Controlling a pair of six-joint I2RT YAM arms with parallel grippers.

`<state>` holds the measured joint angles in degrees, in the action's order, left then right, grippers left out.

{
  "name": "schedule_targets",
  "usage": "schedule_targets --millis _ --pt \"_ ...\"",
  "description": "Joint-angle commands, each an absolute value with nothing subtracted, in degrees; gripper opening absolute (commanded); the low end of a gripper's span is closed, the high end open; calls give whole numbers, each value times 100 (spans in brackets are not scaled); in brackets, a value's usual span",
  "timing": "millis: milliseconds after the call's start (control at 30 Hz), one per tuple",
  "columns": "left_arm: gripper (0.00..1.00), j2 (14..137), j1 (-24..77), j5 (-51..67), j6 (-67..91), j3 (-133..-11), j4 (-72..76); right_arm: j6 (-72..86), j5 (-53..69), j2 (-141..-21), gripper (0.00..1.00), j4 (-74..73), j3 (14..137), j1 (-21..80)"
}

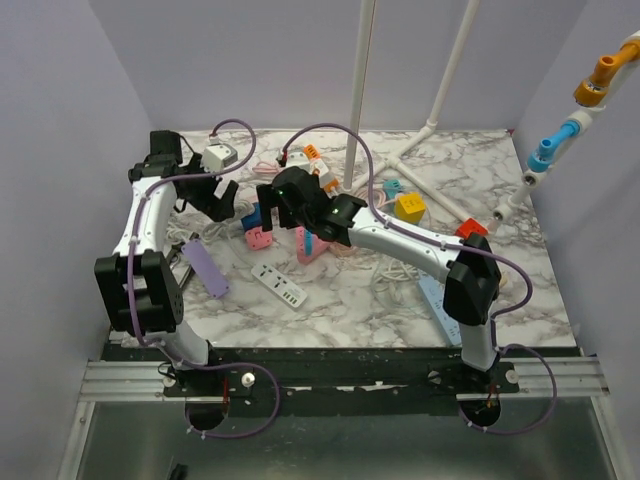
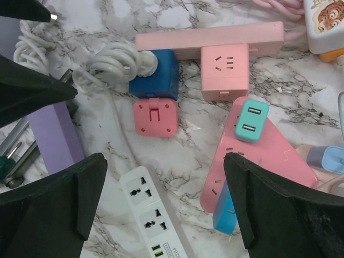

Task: Pull the plug off the socket
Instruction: Pick up the socket from the corner of the board.

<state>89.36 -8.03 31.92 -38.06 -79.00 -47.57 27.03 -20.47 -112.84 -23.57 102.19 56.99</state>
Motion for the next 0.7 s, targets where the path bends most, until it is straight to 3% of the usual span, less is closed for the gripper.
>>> schedule_targets --millis 0,600,667 --pt "98 9622 -574 3390 -3921 -8778 -5144 2944 -1719 -11222 100 -2254 9958 5320" --pt "98 10559 209 2578 -4026 -8745 -4390 3363 -876 -11233 98 -1811 9559 4731" --pt "93 10586 228 2509 -4024 -8738 -4327 3357 -838 -11232 98 -1797 9545 4701"
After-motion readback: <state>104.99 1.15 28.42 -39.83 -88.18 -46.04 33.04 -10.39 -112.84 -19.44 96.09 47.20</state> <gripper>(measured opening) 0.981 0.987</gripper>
